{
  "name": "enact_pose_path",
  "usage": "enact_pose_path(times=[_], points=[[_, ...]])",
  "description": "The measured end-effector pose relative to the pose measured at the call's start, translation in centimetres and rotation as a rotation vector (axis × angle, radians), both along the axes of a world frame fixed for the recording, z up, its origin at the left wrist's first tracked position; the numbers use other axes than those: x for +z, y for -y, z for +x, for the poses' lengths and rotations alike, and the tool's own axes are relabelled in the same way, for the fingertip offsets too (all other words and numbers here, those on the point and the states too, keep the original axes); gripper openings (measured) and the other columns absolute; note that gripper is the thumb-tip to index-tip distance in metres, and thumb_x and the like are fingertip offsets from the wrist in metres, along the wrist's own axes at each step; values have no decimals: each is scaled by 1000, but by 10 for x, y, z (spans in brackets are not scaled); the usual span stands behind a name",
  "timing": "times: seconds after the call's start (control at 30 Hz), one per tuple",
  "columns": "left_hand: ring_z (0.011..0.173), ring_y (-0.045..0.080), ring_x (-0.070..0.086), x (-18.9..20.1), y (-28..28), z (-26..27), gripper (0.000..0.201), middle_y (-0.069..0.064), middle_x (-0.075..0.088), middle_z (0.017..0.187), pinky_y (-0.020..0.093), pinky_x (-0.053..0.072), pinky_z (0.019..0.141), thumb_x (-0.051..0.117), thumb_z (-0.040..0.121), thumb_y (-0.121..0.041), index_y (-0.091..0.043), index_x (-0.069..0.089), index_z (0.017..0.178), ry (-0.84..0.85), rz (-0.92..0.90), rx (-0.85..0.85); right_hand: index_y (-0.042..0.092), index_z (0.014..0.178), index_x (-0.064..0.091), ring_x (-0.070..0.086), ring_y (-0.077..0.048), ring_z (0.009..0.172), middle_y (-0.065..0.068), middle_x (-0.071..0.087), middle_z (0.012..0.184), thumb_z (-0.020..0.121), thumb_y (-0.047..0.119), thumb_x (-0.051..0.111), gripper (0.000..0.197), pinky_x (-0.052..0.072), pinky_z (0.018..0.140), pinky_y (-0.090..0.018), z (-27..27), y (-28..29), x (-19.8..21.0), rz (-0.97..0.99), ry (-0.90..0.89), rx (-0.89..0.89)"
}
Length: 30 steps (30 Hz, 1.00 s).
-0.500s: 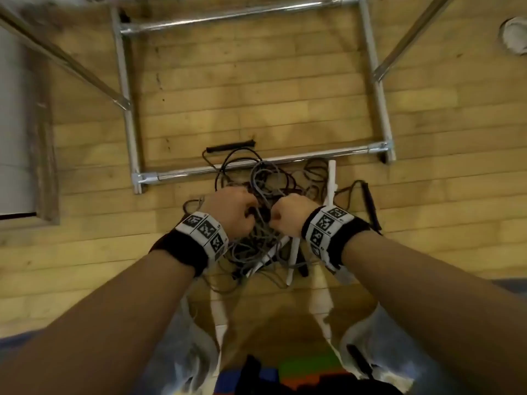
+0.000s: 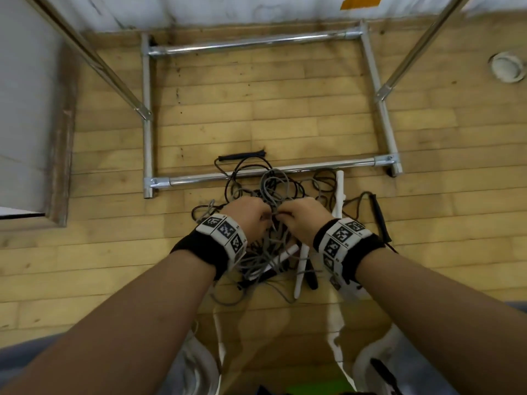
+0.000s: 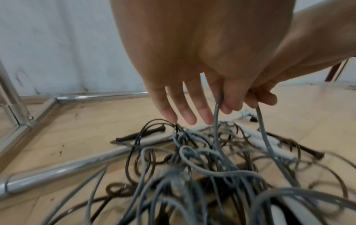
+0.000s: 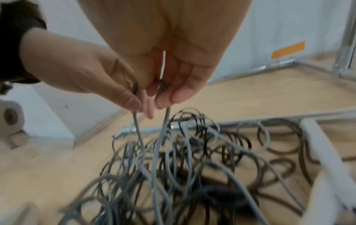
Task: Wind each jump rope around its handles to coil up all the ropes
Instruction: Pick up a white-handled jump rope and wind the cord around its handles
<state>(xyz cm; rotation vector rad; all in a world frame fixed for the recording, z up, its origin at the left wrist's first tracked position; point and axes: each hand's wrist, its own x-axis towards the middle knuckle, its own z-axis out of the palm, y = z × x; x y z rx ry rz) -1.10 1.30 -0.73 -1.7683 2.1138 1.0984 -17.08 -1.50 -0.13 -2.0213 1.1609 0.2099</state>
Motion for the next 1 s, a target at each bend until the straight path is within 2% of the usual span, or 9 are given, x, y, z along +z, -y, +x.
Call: enact_pose_path(times=[0.07, 0.13, 0.23, 0.3, 0.5, 0.7, 0.77, 0.9, 1.0], points=[[83, 20, 57, 21, 5, -2, 13, -5, 59, 83, 28, 41, 64, 50, 95, -26, -23, 60, 87, -61, -53, 106, 10, 90, 69, 59, -24, 78, -4, 65, 80, 95, 24, 48, 25, 43, 65, -30, 0, 10, 25, -93, 78, -37], [79, 23, 58, 45, 8, -3, 15, -5, 56, 76, 28, 40, 59, 51, 93, -23, -25, 56, 79, -152, -128, 230, 11, 92, 68, 58, -25, 82, -6, 67, 88, 96, 25, 46, 26, 43, 67, -32, 2, 20, 53, -156, 102, -29], [82, 22, 60, 87, 13, -5, 11, 4, 66, 88, 33, 49, 72, 55, 90, -20, -15, 65, 93, -248, -227, 363, 19, 88, 61, 55, -20, 79, 1, 61, 84, 97, 27, 44, 21, 36, 65, -28, 4, 29, 101, -265, 177, -120], [81, 18, 62, 116, 17, -5, 7, 2, 68, 85, 29, 48, 72, 59, 88, -19, -17, 66, 86, -341, -310, 454, 23, 86, 56, 53, -15, 74, 4, 59, 79, 96, 26, 45, 16, 38, 66, -29, 6, 29, 135, -349, 283, -203], [78, 18, 59, 214, 19, -11, 12, -4, 62, 79, 33, 46, 79, 69, 82, -11, -19, 66, 91, -625, -429, 577, 18, 81, 51, 63, -24, 68, -11, 66, 77, 96, 16, 46, 16, 52, 69, -38, 13, 22, 239, -464, 662, -377], [68, 8, 59, 289, 2, -6, 20, -5, 63, 73, 27, 54, 64, 61, 89, -11, -26, 64, 75, -731, -580, 562, 16, 74, 54, 63, -21, 58, -5, 64, 69, 93, 9, 48, 22, 56, 62, -32, 21, 5, 329, -415, 1004, -489], [69, 12, 63, 303, -6, -3, 18, -1, 64, 76, 28, 55, 67, 60, 90, -9, -22, 64, 78, -782, -560, 566, 15, 73, 56, 64, -18, 58, -5, 64, 70, 93, 9, 50, 22, 56, 63, -30, 22, -1, 356, -437, 1065, -501], [59, 12, 66, 319, -21, 3, 15, 0, 68, 65, 35, 55, 68, 57, 94, -10, -11, 62, 80, -857, -536, 595, 15, 74, 58, 65, -16, 59, -4, 63, 72, 92, 11, 53, 19, 58, 64, -30, 24, -7, 388, -486, 1103, -500], [59, 16, 67, 324, -26, 2, 14, -1, 66, 59, 41, 57, 72, 56, 95, -9, -8, 62, 82, -965, -541, 694, 11, 95, 58, 67, -18, 67, -2, 59, 84, 88, 8, 59, 8, 57, 72, -33, 23, -9, 373, -388, 1084, -553]])
